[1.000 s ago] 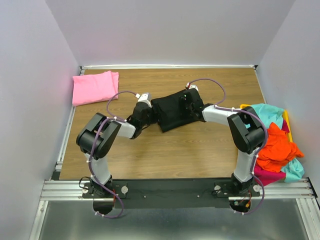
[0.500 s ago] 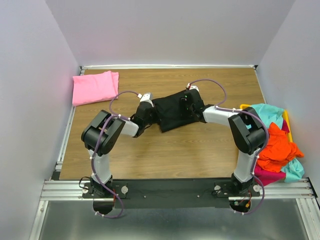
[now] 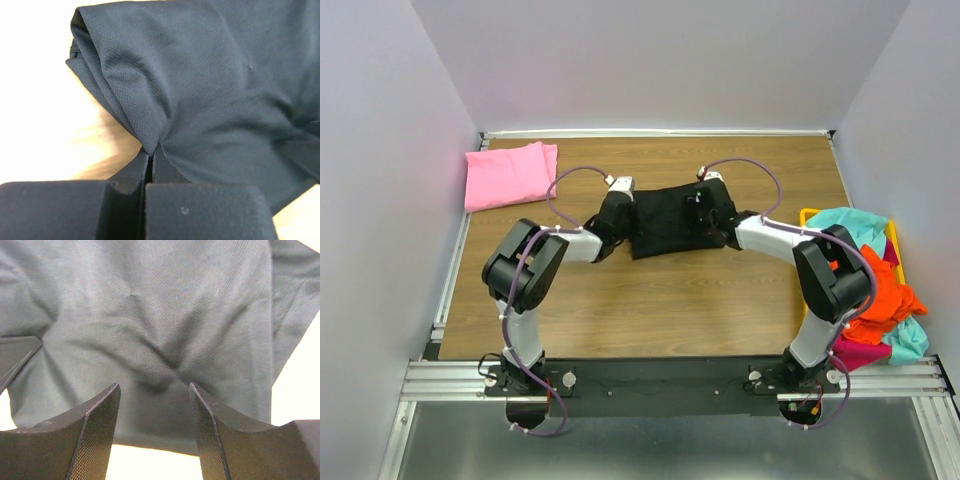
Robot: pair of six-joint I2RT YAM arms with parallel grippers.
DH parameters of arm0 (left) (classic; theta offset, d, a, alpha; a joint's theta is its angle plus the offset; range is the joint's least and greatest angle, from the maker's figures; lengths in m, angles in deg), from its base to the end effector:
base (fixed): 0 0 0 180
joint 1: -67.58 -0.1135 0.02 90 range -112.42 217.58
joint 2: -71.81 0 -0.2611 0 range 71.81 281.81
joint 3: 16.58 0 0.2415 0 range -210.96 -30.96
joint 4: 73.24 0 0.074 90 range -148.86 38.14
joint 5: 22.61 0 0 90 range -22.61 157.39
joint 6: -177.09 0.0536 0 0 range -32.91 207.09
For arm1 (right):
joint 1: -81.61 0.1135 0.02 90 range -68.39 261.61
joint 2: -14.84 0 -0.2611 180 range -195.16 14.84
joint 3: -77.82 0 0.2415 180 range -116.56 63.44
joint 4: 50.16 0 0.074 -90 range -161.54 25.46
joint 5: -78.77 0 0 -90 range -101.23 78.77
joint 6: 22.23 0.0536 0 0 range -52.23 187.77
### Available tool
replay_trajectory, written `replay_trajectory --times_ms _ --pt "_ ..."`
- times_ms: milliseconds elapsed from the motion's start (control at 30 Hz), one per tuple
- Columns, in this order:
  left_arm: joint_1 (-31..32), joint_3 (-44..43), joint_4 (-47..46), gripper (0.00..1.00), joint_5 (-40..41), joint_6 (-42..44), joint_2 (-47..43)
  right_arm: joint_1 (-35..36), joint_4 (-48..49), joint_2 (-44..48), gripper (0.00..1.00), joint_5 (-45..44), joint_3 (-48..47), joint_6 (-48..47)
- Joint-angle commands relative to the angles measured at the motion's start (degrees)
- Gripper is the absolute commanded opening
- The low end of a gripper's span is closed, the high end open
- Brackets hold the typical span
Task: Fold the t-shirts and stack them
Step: Neatly place the folded tshirt to the corner
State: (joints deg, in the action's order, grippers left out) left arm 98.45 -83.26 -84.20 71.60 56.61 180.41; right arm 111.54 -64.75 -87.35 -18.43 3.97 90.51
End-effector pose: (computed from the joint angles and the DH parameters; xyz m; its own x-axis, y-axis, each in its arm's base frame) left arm 0.3387 -0.1979 0.1340 -0.6127 -0.2231 -0.7582 0.1704 0.8994 -0.4024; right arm 0.3334 0.1842 0.1675 -0.7050 0.0366 -0.7083 -0.1550 0.9666 0.2043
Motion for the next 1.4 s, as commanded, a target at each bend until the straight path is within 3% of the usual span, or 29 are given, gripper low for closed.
replay_trajectory --times_ms 0,300,433,1000,1367 --pt "0.1 -5.4 11.2 0.0 5.1 9.9 -2.7 0.3 -1.4 3.8 0.66 -0.1 0.3 -1.4" --pt "0.1 -13.1 21.8 0.0 11.5 19.8 -5.1 0.0 -1.5 12.6 0.82 -5.4 0.5 -3.2" --pt "0.0 -15.4 24.1 0.0 15.4 24.1 -5.1 -0.6 -1.5 16.3 0.85 -7.1 0.6 -3.8" --pt "-4.6 -22.7 27.8 0.0 21.5 38.4 -2.0 -2.9 -1.3 24.2 0.88 -8.7 5.6 -4.3" --pt "-11.4 -26.0 28.9 0.0 22.4 43.0 -1.0 -4.8 -1.3 26.4 0.88 -8.2 7.3 -4.3"
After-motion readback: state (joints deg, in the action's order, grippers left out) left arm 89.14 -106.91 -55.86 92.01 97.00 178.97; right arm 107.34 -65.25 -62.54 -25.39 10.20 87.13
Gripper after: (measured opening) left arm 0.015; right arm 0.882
